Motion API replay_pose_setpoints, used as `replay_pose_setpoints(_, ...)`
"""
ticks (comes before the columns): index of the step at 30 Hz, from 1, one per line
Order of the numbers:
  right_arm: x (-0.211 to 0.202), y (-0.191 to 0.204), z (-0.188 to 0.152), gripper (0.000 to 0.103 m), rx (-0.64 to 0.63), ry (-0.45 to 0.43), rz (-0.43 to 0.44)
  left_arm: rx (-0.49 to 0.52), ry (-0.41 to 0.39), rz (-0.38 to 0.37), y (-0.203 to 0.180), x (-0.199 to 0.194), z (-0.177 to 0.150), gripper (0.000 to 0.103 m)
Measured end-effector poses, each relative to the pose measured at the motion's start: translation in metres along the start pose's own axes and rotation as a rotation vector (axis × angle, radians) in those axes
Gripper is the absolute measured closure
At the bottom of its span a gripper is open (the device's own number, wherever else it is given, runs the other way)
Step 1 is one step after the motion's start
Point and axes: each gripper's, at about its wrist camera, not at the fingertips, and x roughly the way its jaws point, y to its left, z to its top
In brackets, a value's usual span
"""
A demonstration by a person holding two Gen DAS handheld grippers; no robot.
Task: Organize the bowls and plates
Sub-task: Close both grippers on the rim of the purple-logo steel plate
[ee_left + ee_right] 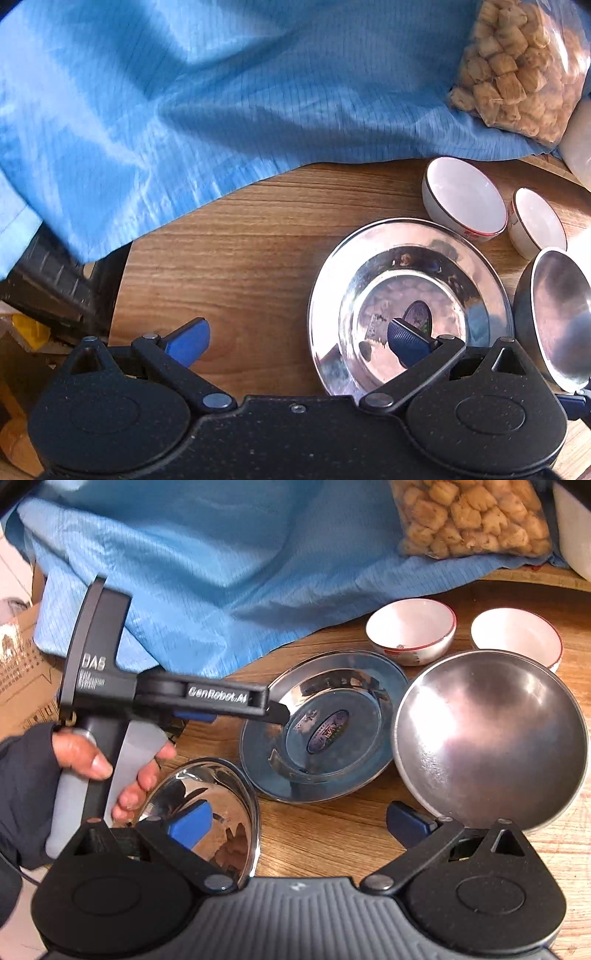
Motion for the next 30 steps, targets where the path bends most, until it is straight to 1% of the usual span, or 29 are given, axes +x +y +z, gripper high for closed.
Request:
replay_pose_setpoints(5,0.006,0.004,0.003,0.001,-0.006,0.010,-0.076,0.005,0.009,-0.009,-0.001,0.005,0.004,0.001)
replay_pose_setpoints(9,0.010,-0.005,0.013,0.009,0.032,0.000,-0.155,-0.037,0.015,-0.052,0.000,0.007,0.005,0.001)
replay_pose_setpoints(11,0.011,-0.008,0.016,0.013,0.037,-0.005,-0.174,-0.059,0.013,-0.063,0.001,0.008,0.005,0.001)
replay_pose_setpoints(12,0.012,-0.009,0.018,0.017,0.035,-0.007,-0.180,-0.066,0.014,-0.068,0.001,0.008,0.004,0.001)
replay_pose_setpoints(13,0.012,-0.009,0.019,0.022,0.031,-0.008,-0.185,-0.072,0.013,-0.073,0.001,0.008,0.003,0.001)
replay_pose_setpoints(14,0.013,-0.009,0.020,0.025,0.026,-0.009,-0.189,-0.077,0.012,-0.078,0.001,0.008,0.003,0.003)
replay_pose_setpoints(16,0.015,-0.008,0.021,0.035,0.016,-0.008,-0.194,-0.085,0.011,-0.090,0.001,0.007,0.002,0.007)
replay_pose_setpoints(20,0.020,-0.005,0.022,0.043,-0.016,-0.002,-0.196,-0.097,0.003,-0.104,0.002,0.005,0.000,0.014)
replay_pose_setpoints(22,0.024,-0.001,0.022,0.053,-0.053,0.012,-0.216,-0.105,-0.006,-0.123,0.003,0.004,0.000,0.019)
replay_pose_setpoints(23,0.026,0.000,0.022,0.055,-0.061,0.017,-0.220,-0.111,-0.009,-0.129,0.004,0.003,-0.001,0.022)
replay_pose_setpoints(25,0.026,0.000,0.021,0.056,-0.057,0.017,-0.214,-0.123,-0.015,-0.143,0.006,0.002,-0.001,0.031)
replay_pose_setpoints(27,0.026,-0.001,0.022,0.059,-0.055,0.016,-0.209,-0.129,-0.016,-0.159,0.007,0.002,-0.001,0.049)
replay_pose_setpoints(29,0.025,-0.003,0.023,0.062,-0.051,0.014,-0.208,-0.126,-0.013,-0.165,0.006,0.001,-0.001,0.057)
replay_pose_setpoints(30,0.025,-0.005,0.024,0.064,-0.048,0.014,-0.207,-0.123,-0.015,-0.157,0.006,0.001,-0.001,0.059)
